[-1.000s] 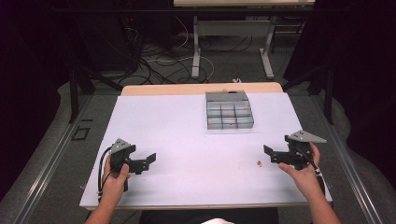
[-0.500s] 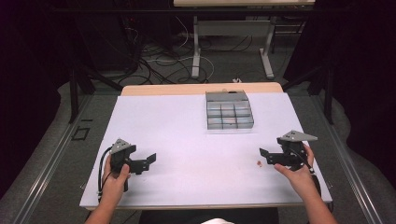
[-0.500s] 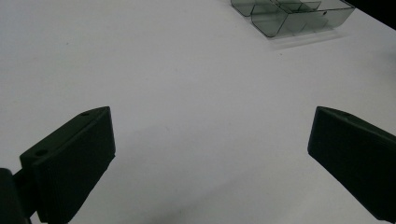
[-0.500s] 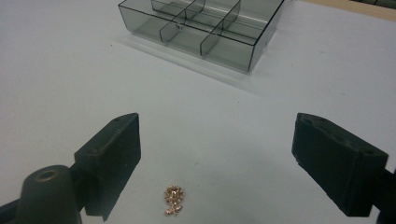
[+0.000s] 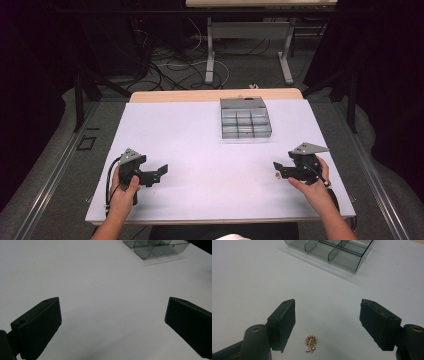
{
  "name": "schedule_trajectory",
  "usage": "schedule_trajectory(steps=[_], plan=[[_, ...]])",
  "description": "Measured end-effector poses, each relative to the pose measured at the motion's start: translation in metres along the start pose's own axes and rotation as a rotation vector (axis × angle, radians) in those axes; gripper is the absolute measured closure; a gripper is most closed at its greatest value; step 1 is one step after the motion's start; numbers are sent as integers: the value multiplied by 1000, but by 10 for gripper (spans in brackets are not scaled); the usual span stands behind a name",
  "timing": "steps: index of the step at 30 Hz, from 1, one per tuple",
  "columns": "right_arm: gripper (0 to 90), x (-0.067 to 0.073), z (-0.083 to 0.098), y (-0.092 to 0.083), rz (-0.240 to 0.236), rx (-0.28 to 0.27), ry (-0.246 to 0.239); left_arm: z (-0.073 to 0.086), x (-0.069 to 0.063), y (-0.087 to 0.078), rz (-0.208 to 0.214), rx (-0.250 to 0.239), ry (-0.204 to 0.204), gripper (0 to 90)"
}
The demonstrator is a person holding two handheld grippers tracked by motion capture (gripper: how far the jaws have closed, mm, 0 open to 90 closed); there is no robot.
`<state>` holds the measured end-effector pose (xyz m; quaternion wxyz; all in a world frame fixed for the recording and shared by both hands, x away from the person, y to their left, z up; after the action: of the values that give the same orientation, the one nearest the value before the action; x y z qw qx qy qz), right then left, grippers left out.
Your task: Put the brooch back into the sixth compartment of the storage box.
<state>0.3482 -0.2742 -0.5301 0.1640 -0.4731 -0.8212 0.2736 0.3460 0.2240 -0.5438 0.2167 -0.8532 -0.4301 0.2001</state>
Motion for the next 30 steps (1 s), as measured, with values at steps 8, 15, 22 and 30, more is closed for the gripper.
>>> schedule_trajectory(steps=[8, 15, 22, 30], plan=[[333, 0, 3, 4, -9, 34, 18, 0, 0, 0, 2, -2, 3, 11], [380, -1, 6, 7, -7, 56, 11, 0, 0, 1, 1, 1, 7, 11], [398, -3, 8, 11, -4, 71, 4, 0, 0, 1, 2, 2, 8, 11], [451, -4, 13, 16, -21, 109, 24, 0, 0, 0, 0, 6, 6, 11]])
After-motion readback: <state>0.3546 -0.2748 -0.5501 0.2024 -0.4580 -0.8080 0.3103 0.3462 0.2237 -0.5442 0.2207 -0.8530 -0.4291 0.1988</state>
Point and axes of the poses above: each handheld gripper's, and its own axes: y roughly forward along the jaws, z roughly out of its underside, x roughly to its left, the point moved 2 cm from there along y, roughly forward along the jaws, and after that the axes turned 3 degrees about y, right-handed, at the moved point
